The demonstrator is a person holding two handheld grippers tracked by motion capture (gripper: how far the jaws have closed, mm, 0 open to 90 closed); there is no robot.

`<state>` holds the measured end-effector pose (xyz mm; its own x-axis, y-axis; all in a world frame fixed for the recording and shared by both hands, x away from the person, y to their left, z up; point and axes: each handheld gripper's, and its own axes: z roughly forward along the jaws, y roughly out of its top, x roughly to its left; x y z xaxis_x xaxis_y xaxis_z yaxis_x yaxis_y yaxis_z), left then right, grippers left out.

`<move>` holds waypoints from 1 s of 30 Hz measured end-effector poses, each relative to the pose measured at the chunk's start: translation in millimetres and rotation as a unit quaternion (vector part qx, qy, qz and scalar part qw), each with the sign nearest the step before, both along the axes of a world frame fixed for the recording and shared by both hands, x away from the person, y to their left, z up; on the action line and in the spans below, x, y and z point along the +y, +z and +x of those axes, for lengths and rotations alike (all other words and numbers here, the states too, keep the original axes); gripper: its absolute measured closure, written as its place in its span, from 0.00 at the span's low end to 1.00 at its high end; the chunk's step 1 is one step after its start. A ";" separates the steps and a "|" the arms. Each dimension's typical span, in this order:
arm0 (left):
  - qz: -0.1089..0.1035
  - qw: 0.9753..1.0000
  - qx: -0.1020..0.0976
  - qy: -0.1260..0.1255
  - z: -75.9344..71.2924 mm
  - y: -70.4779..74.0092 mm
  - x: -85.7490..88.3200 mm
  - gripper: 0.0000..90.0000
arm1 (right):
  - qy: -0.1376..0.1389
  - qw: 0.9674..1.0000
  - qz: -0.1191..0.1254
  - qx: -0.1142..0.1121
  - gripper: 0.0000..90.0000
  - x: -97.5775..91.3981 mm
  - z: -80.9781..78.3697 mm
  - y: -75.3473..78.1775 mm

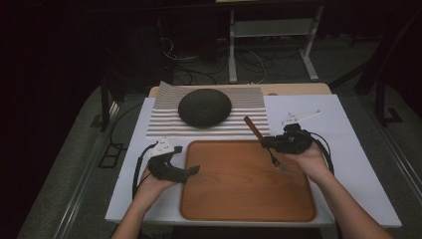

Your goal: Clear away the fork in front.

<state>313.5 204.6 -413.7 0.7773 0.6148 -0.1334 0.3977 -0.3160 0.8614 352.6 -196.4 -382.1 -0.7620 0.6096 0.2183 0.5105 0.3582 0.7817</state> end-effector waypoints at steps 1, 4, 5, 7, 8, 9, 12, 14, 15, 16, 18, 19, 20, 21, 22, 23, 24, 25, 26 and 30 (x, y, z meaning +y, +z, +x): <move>-0.004 1.000 0.001 -0.003 1.8 1.7 -4.1 0.00 | 0.002 1.000 0.000 0.000 0.85 -0.4 -2.6 -1.8; -0.007 1.000 0.000 -0.007 3.6 3.4 -8.5 0.00 | 0.001 1.000 0.004 0.002 0.85 -1.2 -6.9 -4.4; -0.006 1.000 0.000 -0.010 5.2 4.9 -11.4 0.00 | 0.001 1.000 0.004 0.002 0.85 -1.7 -9.0 -5.4; -0.011 1.000 0.002 -0.017 9.7 7.1 -17.7 0.00 | 0.003 1.000 0.008 0.002 0.85 -2.1 -15.1 -6.9; -0.011 1.000 0.001 -0.019 12.1 8.3 -20.9 0.00 | 0.005 1.000 0.008 0.002 0.85 -2.2 -16.1 -7.0; -0.011 1.000 0.001 -0.019 12.1 8.3 -20.9 0.00 | 0.005 1.000 0.008 0.002 0.85 -2.2 -16.1 -7.0; -0.014 1.000 -0.001 -0.025 17.2 11.5 -28.9 0.00 | 0.010 1.000 0.016 -0.002 0.85 -1.9 -19.4 -6.8; -0.017 0.999 -0.003 -0.032 21.1 14.4 -36.4 0.00 | 0.011 1.000 0.018 -0.004 0.85 -1.1 -19.4 -6.8; -0.017 0.999 -0.005 -0.037 24.3 16.8 -42.8 0.00 | 0.015 1.000 0.021 -0.006 0.85 -0.3 -19.4 -7.4; -0.017 0.999 -0.005 -0.037 24.3 16.8 -42.8 0.00 | 0.015 1.000 0.021 -0.006 0.85 -0.3 -19.4 -7.4; -0.022 0.999 -0.006 -0.043 28.2 19.4 -51.5 0.00 | 0.018 1.000 0.023 -0.008 0.85 0.9 -19.8 -8.1; -0.024 0.999 -0.007 -0.047 29.7 20.5 -55.6 0.00 | 0.018 1.000 0.023 -0.008 0.85 0.9 -19.8 -8.1; -0.025 0.998 -0.008 -0.050 31.2 21.6 -59.7 0.01 | 0.019 1.000 0.024 -0.008 0.85 1.3 -19.8 -8.3; -0.028 0.998 -0.009 -0.055 33.6 23.3 -67.1 0.02 | 0.020 0.999 0.026 -0.010 0.85 2.2 -19.8 -8.6; -0.028 0.998 -0.011 -0.059 34.9 24.2 -71.1 0.03 | 0.021 0.999 0.026 -0.010 0.85 2.5 -19.9 -8.5; -0.028 0.998 -0.011 -0.059 34.9 24.2 -71.1 0.04 | 0.021 0.999 0.026 -0.010 0.85 2.5 -19.9 -8.5; -0.030 0.997 -0.010 -0.064 36.5 25.4 -76.2 0.04 | 0.021 0.999 0.028 -0.010 0.85 3.2 -20.0 -8.5; -0.033 0.997 -0.010 -0.070 38.3 27.3 -82.8 0.05 | 0.022 0.999 0.028 -0.012 0.85 5.0 -20.3 -8.5; -0.035 0.997 -0.010 -0.071 38.8 28.6 -86.5 0.06 | 0.023 0.999 0.027 -0.013 0.85 5.7 -20.3 -8.5; -0.048 0.996 -0.013 -0.078 38.6 32.6 -96.5 0.08 | 0.026 0.999 0.028 -0.015 0.85 9.1 -21.2 -9.5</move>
<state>352.1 108.1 -381.0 0.8658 0.4724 -0.1649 0.3285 -0.2880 0.8995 331.4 -187.3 -391.5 -0.7994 0.5559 0.2279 0.4687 0.3398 0.8154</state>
